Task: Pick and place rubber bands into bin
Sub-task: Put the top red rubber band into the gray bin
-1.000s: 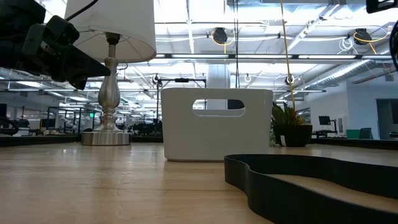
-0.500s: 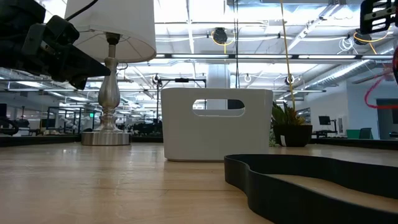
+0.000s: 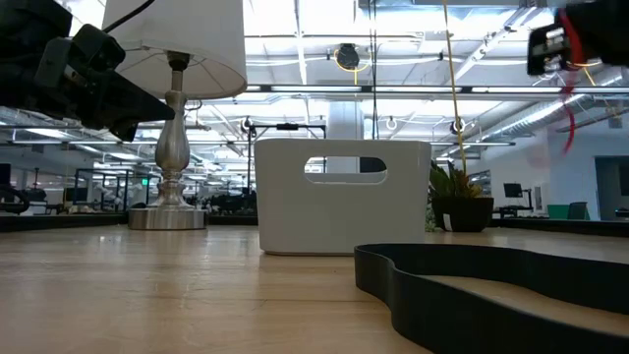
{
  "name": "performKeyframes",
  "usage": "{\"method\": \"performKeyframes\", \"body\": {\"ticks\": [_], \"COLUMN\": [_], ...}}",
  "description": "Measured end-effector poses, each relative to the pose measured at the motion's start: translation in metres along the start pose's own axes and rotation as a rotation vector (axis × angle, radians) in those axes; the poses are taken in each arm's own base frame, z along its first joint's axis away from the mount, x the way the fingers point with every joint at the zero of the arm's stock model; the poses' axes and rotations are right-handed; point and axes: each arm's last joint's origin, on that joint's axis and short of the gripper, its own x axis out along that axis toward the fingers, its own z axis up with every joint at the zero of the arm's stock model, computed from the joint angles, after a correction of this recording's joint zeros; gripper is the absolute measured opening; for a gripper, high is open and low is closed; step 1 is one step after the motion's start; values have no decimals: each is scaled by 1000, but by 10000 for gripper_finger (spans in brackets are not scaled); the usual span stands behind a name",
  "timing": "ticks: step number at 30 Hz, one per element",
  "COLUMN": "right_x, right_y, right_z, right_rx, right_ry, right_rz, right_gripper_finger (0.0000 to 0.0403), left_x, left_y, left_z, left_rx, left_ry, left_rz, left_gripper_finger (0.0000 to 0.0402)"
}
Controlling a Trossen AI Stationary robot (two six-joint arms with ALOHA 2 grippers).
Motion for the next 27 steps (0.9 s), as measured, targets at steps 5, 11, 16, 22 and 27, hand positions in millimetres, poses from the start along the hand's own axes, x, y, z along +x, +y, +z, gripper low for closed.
{"method": "performKeyframes", "body": {"ticks": [5,11,16,22,27], "right_x": [10,26,49,81,108], "right_y": [-16,-31,-44,-60,-78], "right_z": [7,0,17,39,49], "right_rx": [-15,23,0,-34,-27], "right_ry": [-107,-38,-4,36,99], "right_rz": [3,7,7,-15,2], "right_gripper_finger": [0,0,0,0,0], "left_x": [0,0,0,0,0], "left_y": [0,0,0,0,0], "left_z": [0,0,0,0,0], "left_rx": [5,6,3,2,23], "left_ry": [0,0,0,1,1], "left_rz": [10,12,12,12,12], "left_gripper_finger": [26,26,26,26,26]}}
